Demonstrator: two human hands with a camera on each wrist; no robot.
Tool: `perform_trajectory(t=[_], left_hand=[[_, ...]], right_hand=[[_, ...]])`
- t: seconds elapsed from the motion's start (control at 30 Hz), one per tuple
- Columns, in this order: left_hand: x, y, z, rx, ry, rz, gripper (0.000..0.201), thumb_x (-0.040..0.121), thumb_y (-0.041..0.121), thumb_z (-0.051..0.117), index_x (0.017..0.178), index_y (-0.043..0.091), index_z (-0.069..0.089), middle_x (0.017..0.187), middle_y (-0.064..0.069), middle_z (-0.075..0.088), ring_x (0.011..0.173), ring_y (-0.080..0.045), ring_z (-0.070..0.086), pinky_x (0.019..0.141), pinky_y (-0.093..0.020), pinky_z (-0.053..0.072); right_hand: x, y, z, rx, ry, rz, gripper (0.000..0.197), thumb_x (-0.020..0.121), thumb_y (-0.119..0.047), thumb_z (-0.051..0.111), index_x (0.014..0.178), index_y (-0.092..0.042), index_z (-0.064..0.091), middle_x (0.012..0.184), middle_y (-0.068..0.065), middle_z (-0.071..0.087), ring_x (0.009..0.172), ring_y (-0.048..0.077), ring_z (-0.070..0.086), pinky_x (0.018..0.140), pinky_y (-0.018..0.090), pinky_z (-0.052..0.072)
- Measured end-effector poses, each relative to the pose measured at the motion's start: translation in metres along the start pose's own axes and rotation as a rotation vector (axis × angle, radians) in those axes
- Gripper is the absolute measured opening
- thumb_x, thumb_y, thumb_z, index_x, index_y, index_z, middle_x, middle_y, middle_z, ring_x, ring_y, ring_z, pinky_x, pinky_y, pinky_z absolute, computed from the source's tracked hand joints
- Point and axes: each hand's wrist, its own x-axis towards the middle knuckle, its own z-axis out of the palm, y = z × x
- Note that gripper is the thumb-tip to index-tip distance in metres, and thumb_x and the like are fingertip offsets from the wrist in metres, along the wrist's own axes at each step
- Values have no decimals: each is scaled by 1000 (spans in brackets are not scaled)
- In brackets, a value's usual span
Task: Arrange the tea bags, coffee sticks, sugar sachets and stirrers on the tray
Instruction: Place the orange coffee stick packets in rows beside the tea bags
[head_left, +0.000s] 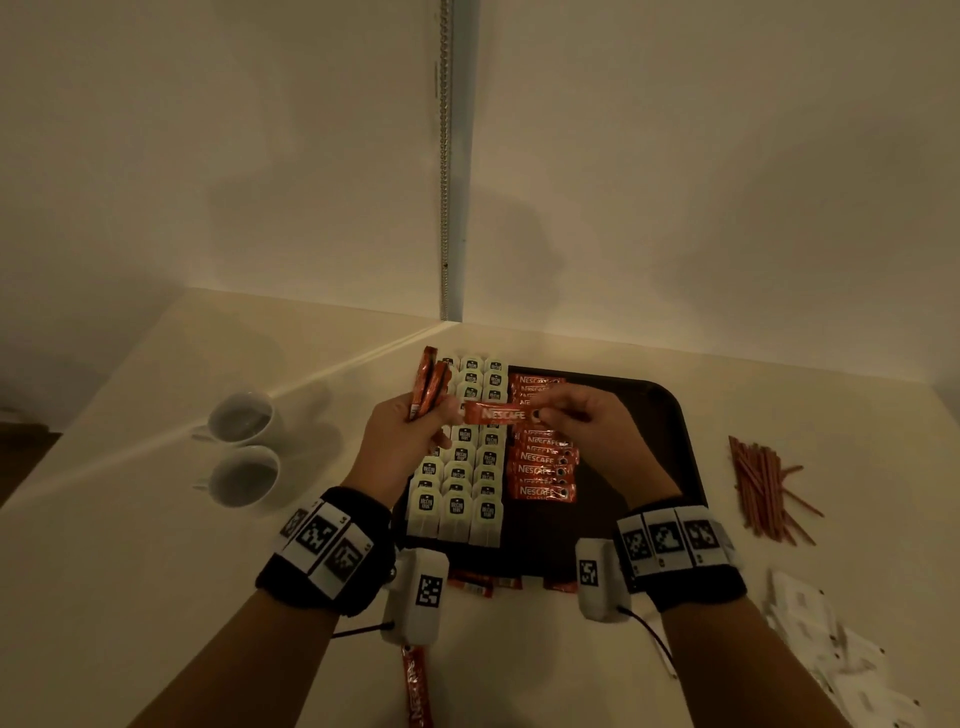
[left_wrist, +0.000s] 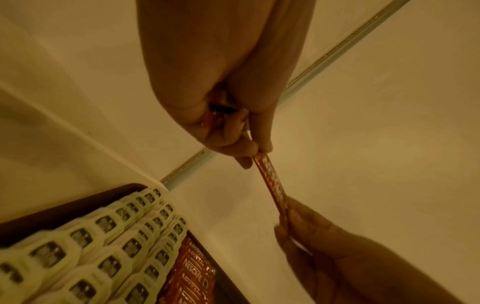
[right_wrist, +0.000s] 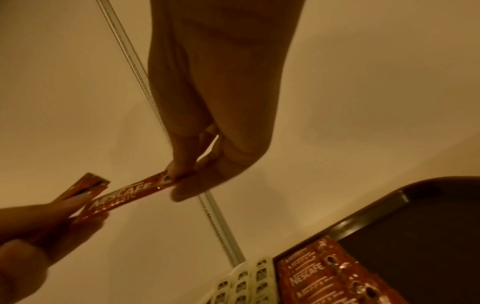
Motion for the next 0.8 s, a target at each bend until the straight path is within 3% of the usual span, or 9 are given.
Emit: perform_trajectory(t=[0.1, 0.17, 0.37, 0.5, 0.67, 0.8], left_hand=[[-3, -2, -9, -142, 43, -147, 15, 96, 19, 54, 93, 8, 64, 64, -4, 58, 56, -13, 55, 52, -19, 45], [-4, -5, -18, -161, 65, -213, 19, 98, 25, 50, 93, 12, 62, 58, 1, 51, 55, -14, 53, 57, -25, 44], [-3, -12, -31, -215, 97, -349, 27, 96, 40, 50, 91, 15, 58, 52, 7, 36, 44, -9, 33, 48, -23, 30], [-4, -10, -32, -259, 61, -374, 37, 95, 49, 43, 90, 15, 56, 50, 6, 39, 40, -9, 32, 43, -22, 28], [-3, -11, -34, -255, 45, -370, 38, 96, 49, 40, 92, 15, 56, 50, 6, 39, 39, -9, 32, 40, -22, 29], [-3, -13, -33, -245, 36, -365, 39, 95, 50, 41, 93, 14, 57, 50, 6, 40, 39, -9, 32, 40, -21, 28]], right_hand=[[-1, 33, -14, -214, 37, 79, 16, 88, -8, 59, 95, -22, 63, 101, -8, 62, 93, 4, 58, 78, 16, 45], [-7, 59, -20, -294, 0, 178, 18, 88, -8, 58, 92, -26, 61, 101, -9, 61, 90, 2, 56, 77, 16, 46], [-24, 116, -14, -341, -127, 405, 17, 87, -11, 62, 88, -27, 61, 105, -5, 61, 96, 9, 59, 74, 16, 45], [-27, 125, -5, -300, -21, 423, 17, 85, -11, 65, 85, -27, 61, 104, -5, 61, 100, 11, 57, 89, 27, 47], [-24, 123, 3, -270, 49, 429, 20, 84, -11, 66, 81, -29, 59, 102, -3, 61, 101, 13, 57, 88, 28, 46], [-22, 124, 8, -280, 77, 440, 14, 84, -11, 67, 86, -24, 62, 104, -2, 60, 102, 13, 55, 91, 30, 45]])
